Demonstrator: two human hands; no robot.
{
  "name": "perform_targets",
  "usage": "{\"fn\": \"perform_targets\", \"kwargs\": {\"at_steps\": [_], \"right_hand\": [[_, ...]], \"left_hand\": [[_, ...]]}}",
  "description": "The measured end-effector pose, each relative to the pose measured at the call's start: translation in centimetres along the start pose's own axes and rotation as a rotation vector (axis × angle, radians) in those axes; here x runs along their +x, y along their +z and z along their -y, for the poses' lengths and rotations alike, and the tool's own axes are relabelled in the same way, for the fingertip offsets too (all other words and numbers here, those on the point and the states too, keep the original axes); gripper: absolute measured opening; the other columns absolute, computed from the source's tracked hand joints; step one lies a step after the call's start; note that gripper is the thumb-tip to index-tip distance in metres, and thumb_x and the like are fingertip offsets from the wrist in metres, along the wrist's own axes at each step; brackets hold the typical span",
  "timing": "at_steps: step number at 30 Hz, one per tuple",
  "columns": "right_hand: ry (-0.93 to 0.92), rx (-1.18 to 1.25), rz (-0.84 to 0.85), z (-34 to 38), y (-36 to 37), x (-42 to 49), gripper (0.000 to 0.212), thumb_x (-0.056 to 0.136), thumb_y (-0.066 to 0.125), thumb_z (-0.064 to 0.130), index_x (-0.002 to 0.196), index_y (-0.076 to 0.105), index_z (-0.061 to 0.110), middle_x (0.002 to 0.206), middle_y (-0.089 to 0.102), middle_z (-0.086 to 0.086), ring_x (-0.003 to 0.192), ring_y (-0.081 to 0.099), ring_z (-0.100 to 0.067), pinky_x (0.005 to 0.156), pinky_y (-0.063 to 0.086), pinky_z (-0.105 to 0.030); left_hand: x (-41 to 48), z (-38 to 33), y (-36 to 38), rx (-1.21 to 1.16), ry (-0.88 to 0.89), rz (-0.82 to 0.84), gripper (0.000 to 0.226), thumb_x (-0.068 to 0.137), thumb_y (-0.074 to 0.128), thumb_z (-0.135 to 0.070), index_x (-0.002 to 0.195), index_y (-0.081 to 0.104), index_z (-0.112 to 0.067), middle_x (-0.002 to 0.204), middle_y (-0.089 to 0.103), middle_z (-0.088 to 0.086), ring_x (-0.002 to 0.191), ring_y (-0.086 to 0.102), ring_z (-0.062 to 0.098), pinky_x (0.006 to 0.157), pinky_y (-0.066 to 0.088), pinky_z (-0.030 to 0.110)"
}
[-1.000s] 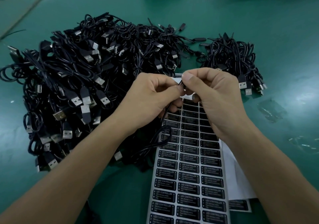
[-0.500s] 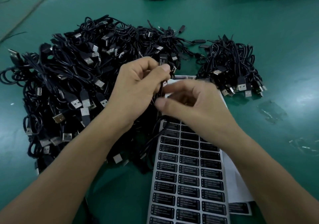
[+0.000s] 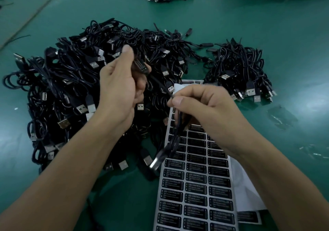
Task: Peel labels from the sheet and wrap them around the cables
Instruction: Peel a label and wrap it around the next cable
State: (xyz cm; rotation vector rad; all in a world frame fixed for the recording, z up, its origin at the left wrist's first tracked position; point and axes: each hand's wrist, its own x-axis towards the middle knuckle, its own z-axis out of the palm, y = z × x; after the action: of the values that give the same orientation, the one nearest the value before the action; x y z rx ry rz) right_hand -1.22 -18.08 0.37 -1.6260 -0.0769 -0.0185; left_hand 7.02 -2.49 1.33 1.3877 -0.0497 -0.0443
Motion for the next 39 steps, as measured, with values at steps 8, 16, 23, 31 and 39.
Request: {"fn": "perform_targets", "kwargs": {"at_steps": [8, 16, 23, 31, 39], "right_hand": [[-0.034, -0.461, -0.551, 1.2, -5.1, 3.0, 0.023, 0.098, 0.059, 0.021, 0.078, 0.069, 0.028, 0.06, 0.064, 0.021, 0.052, 0.046, -0.005, 0.053, 0.04, -0.018], [0.127, -1.046, -0.702, 2.2, -9.5, 7.3, 0.03, 0.101, 0.042, 0.018, 0.105, 0.069, 0.007, 0.112, 0.062, -0.019, 0.087, 0.051, -0.037, 0.077, 0.042, -0.037], [0.186, -1.129, -0.729, 2.2, -9.5, 8.3, 0.028, 0.102, 0.054, 0.033, 0.121, 0.067, 0.016, 0.13, 0.05, -0.017, 0.112, 0.053, -0.043, 0.085, 0.042, -0.044], [-0.162, -1.199, -0.64, 1.1, -4.7, 6.0, 0.021, 0.098, 0.056, 0.029, 0.107, 0.07, 0.016, 0.103, 0.052, -0.004, 0.1, 0.043, -0.022, 0.083, 0.034, -0.031], [-0.066, -0.95, -0.262, -3.4, -2.1, 2.9, 0.021, 0.1, 0.054, 0.045, 0.103, 0.065, 0.028, 0.06, 0.056, 0.013, 0.054, 0.052, -0.008, 0.052, 0.037, -0.028]], "left_hand": [[-0.8, 0.4, 0.2, 0.446, 0.155, 0.314, 0.028, 0.096, 0.062, -0.042, 0.083, 0.071, -0.019, 0.053, 0.052, -0.01, 0.044, 0.04, 0.0, 0.044, 0.034, 0.012], [-2.5, 0.6, 0.7, 1.46, 0.208, 0.973, 0.125, 0.045, 0.068, -0.091, 0.152, 0.022, -0.047, 0.111, 0.023, -0.023, 0.106, 0.025, 0.001, 0.094, 0.046, 0.033], [-2.6, 1.1, 1.3, 1.455, 0.34, 0.797, 0.116, 0.051, 0.057, -0.095, 0.151, 0.034, -0.04, 0.105, 0.025, -0.02, 0.105, 0.03, 0.003, 0.086, 0.046, 0.028], [-2.6, 1.5, 1.7, 1.507, 0.374, 0.721, 0.102, 0.059, 0.042, -0.097, 0.145, 0.044, -0.042, 0.107, 0.035, -0.018, 0.104, 0.034, 0.004, 0.078, 0.036, 0.027], [-1.6, 0.1, 0.3, 1.404, 0.59, 0.121, 0.015, 0.096, 0.059, -0.033, 0.106, 0.062, -0.023, 0.099, 0.056, -0.006, 0.098, 0.049, 0.019, 0.075, 0.044, 0.032]]}}
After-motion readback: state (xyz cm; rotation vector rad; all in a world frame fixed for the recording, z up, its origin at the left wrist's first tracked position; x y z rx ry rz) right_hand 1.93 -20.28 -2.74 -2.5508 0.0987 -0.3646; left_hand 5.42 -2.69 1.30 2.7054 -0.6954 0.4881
